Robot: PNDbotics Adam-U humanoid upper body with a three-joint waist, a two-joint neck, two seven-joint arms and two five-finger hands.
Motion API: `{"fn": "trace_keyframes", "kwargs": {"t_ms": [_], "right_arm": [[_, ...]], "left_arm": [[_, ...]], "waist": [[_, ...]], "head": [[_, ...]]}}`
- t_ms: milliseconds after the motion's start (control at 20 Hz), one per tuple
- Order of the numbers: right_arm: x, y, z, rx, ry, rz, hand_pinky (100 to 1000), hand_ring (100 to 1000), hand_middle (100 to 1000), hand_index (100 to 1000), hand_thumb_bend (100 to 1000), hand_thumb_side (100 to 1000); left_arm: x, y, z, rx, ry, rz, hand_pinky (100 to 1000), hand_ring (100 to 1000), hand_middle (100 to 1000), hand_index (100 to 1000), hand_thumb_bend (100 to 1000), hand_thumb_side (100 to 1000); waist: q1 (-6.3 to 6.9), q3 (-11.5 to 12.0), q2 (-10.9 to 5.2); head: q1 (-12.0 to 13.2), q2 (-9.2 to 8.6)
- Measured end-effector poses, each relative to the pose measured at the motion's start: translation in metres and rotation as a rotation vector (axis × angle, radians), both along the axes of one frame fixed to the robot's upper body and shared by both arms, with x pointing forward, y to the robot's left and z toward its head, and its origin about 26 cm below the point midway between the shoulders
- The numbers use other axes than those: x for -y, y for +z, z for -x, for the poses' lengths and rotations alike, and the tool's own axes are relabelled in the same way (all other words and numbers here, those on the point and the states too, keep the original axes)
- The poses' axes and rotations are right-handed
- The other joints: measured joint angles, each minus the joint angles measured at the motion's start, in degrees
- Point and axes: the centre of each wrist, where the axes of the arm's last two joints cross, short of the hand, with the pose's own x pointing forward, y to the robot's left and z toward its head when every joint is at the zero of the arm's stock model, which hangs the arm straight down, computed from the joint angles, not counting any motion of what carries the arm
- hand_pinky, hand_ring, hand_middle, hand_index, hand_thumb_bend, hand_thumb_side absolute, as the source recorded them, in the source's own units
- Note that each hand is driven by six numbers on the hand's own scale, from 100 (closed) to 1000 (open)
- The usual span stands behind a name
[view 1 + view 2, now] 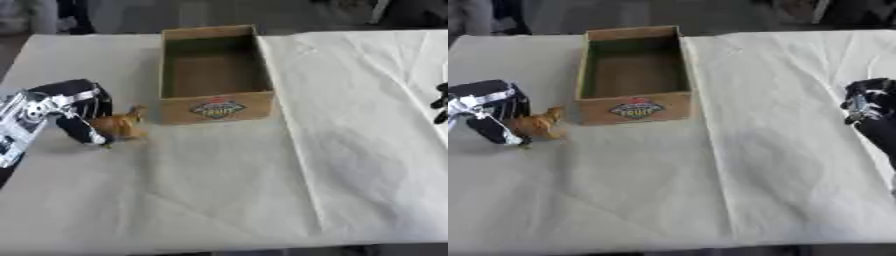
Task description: Pick up objects on the table and place them in the box.
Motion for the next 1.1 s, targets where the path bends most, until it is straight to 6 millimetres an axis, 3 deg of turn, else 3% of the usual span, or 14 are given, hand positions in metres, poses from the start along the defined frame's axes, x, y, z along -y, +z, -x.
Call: {"fn": "trace_keyframes", "kwargs": {"t_ms": [50, 100, 150, 300, 550, 750, 900, 1100], "right_arm": [[0.0, 0.0, 0.0, 0.0, 0.0, 0.0, 383, 533, 599, 596, 100, 371], [0.0, 0.0, 0.0, 0.0, 0.0, 0.0, 383, 533, 599, 596, 100, 371], [0.0, 0.0, 0.0, 0.0, 0.0, 0.0, 383, 533, 599, 596, 100, 370], [0.0, -0.001, 0.0, -0.002, -0.001, 0.0, 383, 533, 599, 596, 100, 370], [0.001, -0.002, 0.002, -0.007, -0.003, 0.0, 383, 533, 599, 596, 100, 370], [0.0, -0.003, 0.001, -0.009, 0.002, 0.001, 383, 533, 599, 596, 100, 370], [-0.002, -0.004, 0.001, -0.017, 0.016, 0.005, 382, 533, 599, 596, 100, 363], [-0.005, -0.004, 0.001, -0.024, 0.032, 0.009, 382, 533, 600, 596, 100, 372]], "left_arm": [[0.0, 0.001, 0.0, 0.019, 0.002, 0.013, 283, 315, 308, 421, 388, 100], [0.0, 0.002, 0.0, 0.038, 0.004, 0.03, 274, 307, 303, 416, 303, 100], [0.0, 0.004, 0.0, 0.056, 0.007, 0.05, 274, 307, 302, 416, 381, 100], [0.003, 0.018, -0.001, 0.127, 0.007, 0.13, 261, 297, 296, 413, 381, 100], [0.016, 0.064, -0.006, 0.293, -0.012, 0.206, 273, 306, 308, 427, 398, 100], [0.02, 0.069, -0.007, 0.326, -0.013, 0.217, 325, 332, 335, 454, 443, 100], [0.039, 0.082, -0.015, 0.392, -0.033, 0.239, 352, 348, 350, 466, 464, 100], [0.072, 0.084, -0.033, 0.423, -0.039, 0.262, 373, 360, 360, 477, 475, 100]], "waist": [[0.0, 0.0, 0.0], [-0.01, 0.0, 0.0], [-0.01, 0.0, 0.0], [-0.05, 0.0, 0.0], [-0.01, 0.1, -0.06], [-0.06, -0.3, -0.28], [-0.02, -2.0, -0.71], [-0.01, -2.7, -0.55]], "head": [[0.0, 0.0], [0.0, 0.0], [0.0, 0.0], [0.0, 0.0], [0.0, 0.01], [0.3, 0.04], [1.3, 0.41], [2.2, 0.49]]}}
